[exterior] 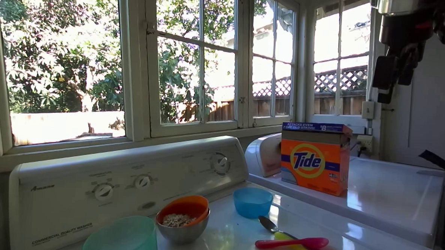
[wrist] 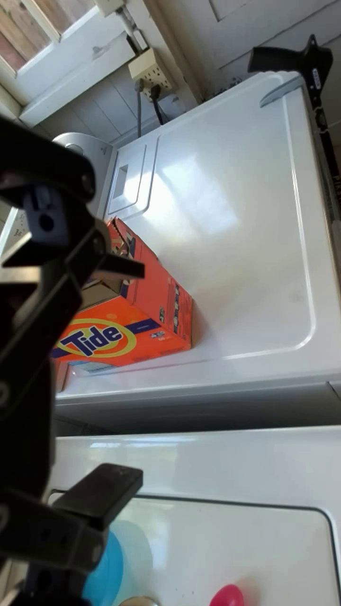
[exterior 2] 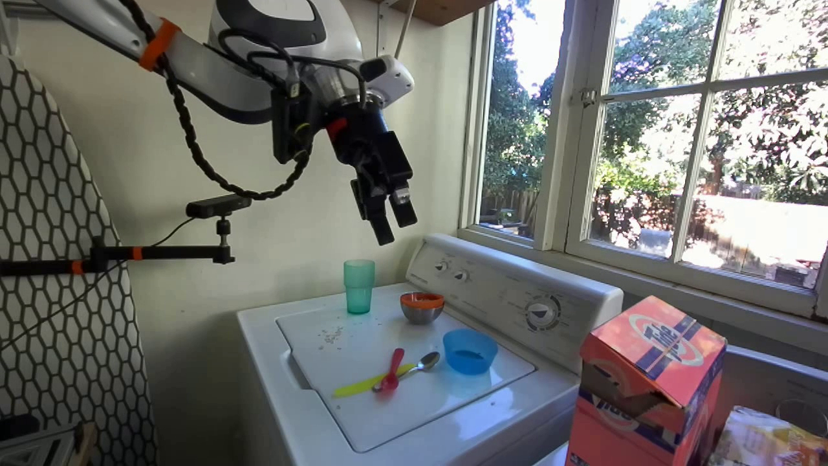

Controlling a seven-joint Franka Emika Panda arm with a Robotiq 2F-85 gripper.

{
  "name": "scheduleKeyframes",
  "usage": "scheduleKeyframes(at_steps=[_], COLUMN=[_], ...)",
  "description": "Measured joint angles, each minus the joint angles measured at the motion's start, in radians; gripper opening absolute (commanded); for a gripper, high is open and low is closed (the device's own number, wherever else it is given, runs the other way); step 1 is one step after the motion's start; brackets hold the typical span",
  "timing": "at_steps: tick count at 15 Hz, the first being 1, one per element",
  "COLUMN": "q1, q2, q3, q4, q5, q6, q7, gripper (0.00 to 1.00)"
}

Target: Open the lid of the box, then put the silver bowl in the blue bowl and move the bowls to the left

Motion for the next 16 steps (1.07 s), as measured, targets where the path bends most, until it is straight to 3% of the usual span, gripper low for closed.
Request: scheduleKeyframes(at_steps=[7,11,16], q1=[-0.004,-0.018,-0.017], q2=[0.164,0.326,0.361], q3=[-0.225,-0.259,-0.257], q4=[0.170,0.332,0.360], q5=[0.018,0.055,0.033], q6=[0.052,0.049,0.056], q7=[-0.399,-0.387,-0.357], gripper=[1.00,1.00,1.00])
